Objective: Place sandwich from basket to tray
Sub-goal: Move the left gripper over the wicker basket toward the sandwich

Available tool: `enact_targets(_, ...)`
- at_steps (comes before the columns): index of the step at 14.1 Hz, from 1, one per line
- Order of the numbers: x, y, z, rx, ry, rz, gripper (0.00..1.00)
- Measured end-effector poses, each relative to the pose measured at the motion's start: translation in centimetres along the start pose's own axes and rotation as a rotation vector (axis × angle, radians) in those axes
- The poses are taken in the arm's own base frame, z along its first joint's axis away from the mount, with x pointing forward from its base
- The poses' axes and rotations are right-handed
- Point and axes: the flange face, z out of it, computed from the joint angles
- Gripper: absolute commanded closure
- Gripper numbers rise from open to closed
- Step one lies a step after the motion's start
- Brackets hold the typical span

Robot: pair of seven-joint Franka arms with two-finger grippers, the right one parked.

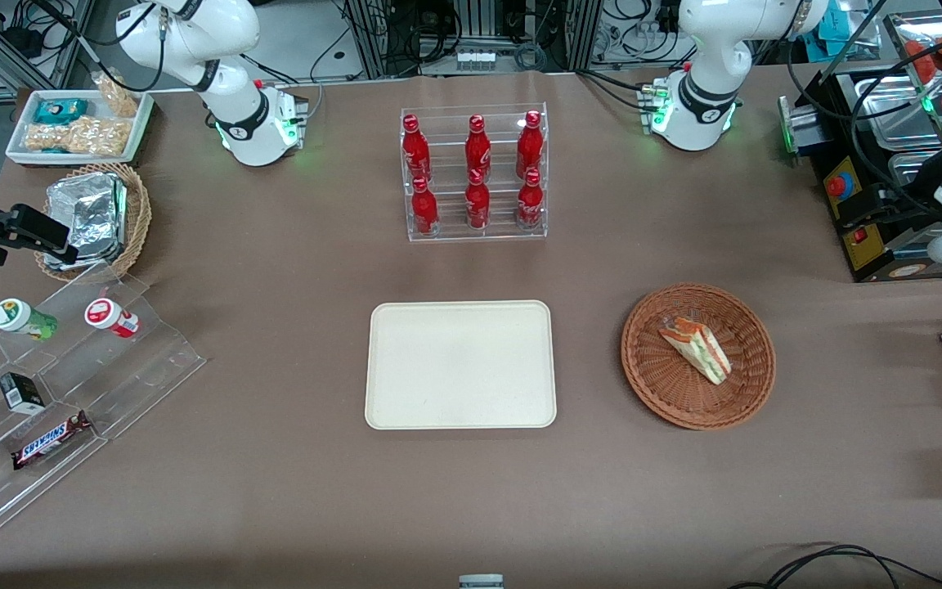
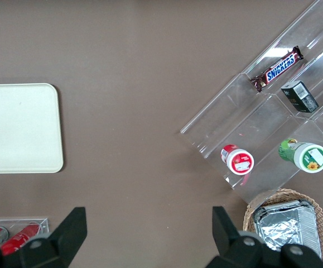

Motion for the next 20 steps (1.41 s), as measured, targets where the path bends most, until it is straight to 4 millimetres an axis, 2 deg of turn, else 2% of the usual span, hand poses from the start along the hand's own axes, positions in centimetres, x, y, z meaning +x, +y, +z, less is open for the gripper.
enact_targets(5,-0.1,1.2,-0.1,0.002,0.0,0.021,0.0)
enact_targets(12,-0.2,1.2,0.1,0.002,-0.005,0.021,0.0)
enact_targets(14,-0.1,1.2,0.8,0.003,-0.023,0.019,0.0)
enact_targets(17,0.7,1.6,4.3,0.008,-0.076,-0.03,0.0)
enact_targets(20,2.9,3.9,11.1,0.012,-0.067,-0.084,0.0)
